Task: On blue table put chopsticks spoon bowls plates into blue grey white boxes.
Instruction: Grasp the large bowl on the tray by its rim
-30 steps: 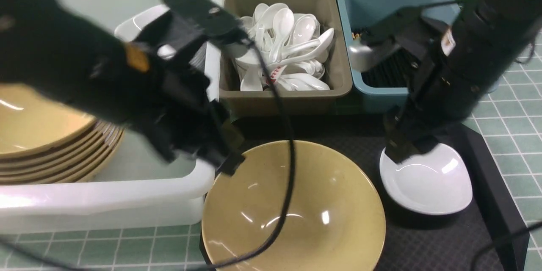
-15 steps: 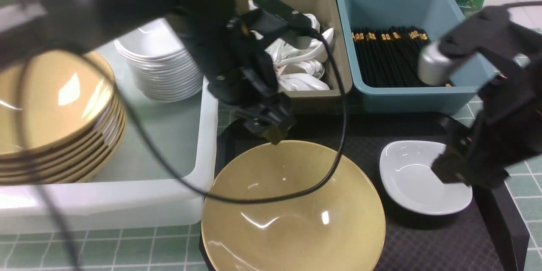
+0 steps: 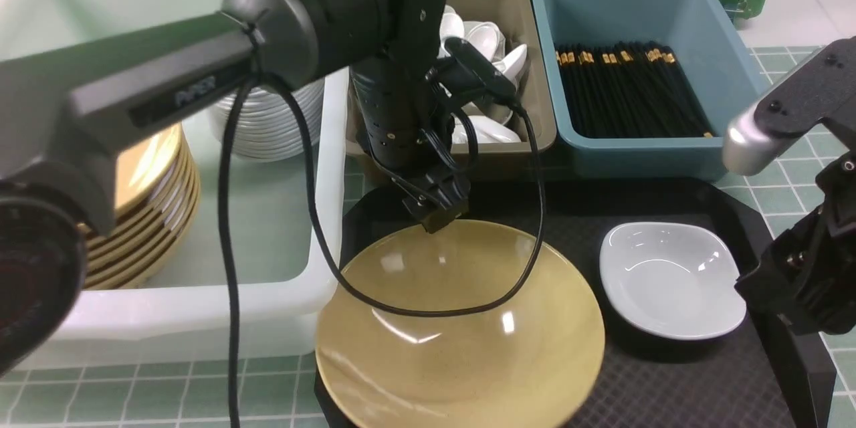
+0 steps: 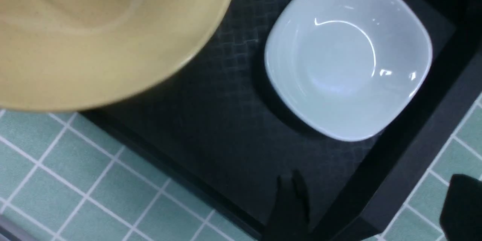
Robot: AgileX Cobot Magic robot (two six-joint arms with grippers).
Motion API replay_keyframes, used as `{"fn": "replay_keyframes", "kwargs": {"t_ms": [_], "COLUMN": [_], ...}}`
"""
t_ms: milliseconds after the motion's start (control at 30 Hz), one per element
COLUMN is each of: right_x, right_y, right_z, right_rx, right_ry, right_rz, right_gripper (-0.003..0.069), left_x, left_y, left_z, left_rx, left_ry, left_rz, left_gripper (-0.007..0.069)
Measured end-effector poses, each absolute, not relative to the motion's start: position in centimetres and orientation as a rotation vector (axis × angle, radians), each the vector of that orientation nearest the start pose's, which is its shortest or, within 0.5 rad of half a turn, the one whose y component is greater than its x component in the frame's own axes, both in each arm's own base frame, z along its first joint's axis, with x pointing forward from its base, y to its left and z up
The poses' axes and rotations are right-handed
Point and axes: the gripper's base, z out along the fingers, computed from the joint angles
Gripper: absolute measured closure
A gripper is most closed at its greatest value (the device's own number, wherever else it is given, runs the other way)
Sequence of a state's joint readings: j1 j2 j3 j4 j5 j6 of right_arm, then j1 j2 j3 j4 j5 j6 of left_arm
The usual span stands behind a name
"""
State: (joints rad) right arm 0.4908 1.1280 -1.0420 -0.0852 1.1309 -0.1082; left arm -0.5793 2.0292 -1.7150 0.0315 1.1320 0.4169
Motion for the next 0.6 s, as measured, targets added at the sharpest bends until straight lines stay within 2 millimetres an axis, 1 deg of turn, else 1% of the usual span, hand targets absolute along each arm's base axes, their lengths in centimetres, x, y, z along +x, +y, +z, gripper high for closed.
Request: {"fn": "replay_keyframes", "kwargs": {"t_ms": [133, 300, 400, 533, 600], "right_x": [18.3, 18.3, 18.3, 18.4, 18.4], "right_y": [8.9, 8.9, 8.9, 9.0, 9.0], "right_z": [33.5, 33.5, 33.5, 33.6, 33.6], "right_rx": [-0.819, -0.819, -0.818, -0.816, -0.815], "right_ry": [2.560, 2.560, 2.557, 2.548, 2.543], "right_rz": [-0.002, -0.003, -0.003, 0.000, 0.001], "right_gripper": [0.0123, 0.0123, 0.0123, 0.0123, 0.0123], "left_x": [36.2, 35.5, 35.0, 34.9, 34.8], "left_y": [-23.4, -23.7, -23.8, -23.9, -23.9], "left_z": [22.3, 21.7, 22.6, 24.4, 24.5], "left_rx": [1.436, 1.445, 1.438, 1.432, 1.461], "left_ry": [2.592, 2.661, 2.674, 2.622, 2.602], "left_rz": [0.015, -0.074, -0.135, -0.171, -0.168], "left_gripper": [0.0130, 0.0128, 0.0127, 0.0127, 0.0127]}}
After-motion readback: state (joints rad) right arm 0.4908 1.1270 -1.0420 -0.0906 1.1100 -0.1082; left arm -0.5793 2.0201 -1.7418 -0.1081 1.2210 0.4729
